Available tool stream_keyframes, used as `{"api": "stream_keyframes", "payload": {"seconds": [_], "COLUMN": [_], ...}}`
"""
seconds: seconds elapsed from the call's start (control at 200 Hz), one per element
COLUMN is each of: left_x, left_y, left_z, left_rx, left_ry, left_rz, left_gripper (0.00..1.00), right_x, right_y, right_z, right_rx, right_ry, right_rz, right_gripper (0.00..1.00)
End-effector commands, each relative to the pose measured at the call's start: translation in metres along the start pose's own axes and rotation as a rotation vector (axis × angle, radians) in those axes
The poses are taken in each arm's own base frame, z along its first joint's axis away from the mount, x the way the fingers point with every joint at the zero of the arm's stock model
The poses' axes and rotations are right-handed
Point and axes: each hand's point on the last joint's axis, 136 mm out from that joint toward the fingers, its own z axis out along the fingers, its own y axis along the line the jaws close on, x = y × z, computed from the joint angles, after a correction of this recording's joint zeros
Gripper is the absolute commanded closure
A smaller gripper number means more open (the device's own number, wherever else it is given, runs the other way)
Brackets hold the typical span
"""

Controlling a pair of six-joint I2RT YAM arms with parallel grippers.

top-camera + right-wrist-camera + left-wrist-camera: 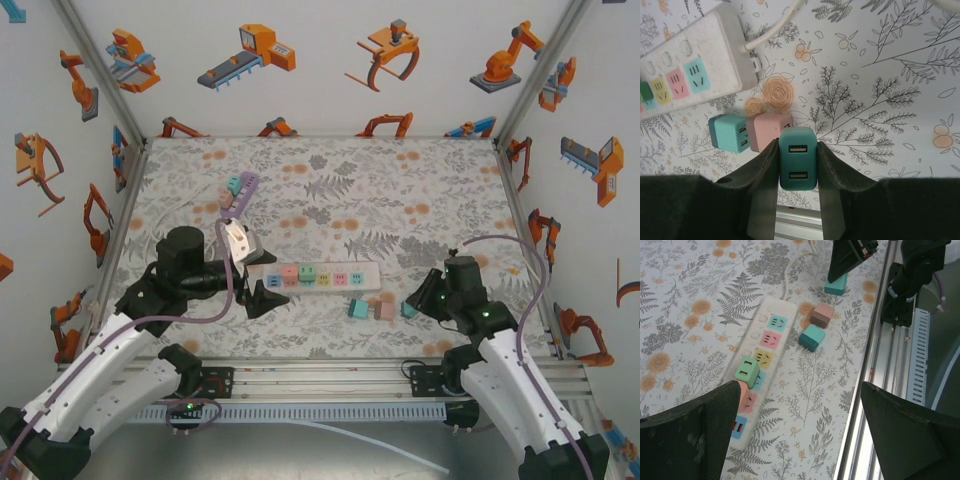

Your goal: Pull the plug off the socket

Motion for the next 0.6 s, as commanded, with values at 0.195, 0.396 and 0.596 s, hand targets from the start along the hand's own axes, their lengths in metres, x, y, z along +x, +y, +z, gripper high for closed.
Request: {"api": "stream_keyframes", "payload": {"seconds": [0.195, 0.396, 0.596], "left_x": [0.005, 0.009, 0.012], "left_y": [-0.004, -0.002, -0.001], "left_z": [0.003, 0.005, 0.006], "left_rx": [0.026, 0.024, 0.015], "left_ry": [0.009, 0.017, 0.018], "left_rz": [0.039, 0.03, 0.029], "left_gripper": [0.03, 0.03, 0.03], "right_x": [0.002, 0.009, 0.016], "right_y": [0.027, 0.027, 0.023], "right_z": [0.02, 0.034, 0.042], "right_rx": [-0.193, -0.235, -0.232], "right_ry": [-0.002, 0.016, 0.044], "right_rz": [0.023, 0.069, 0.09], "right_gripper": [0.79, 0.78, 0.72]}}
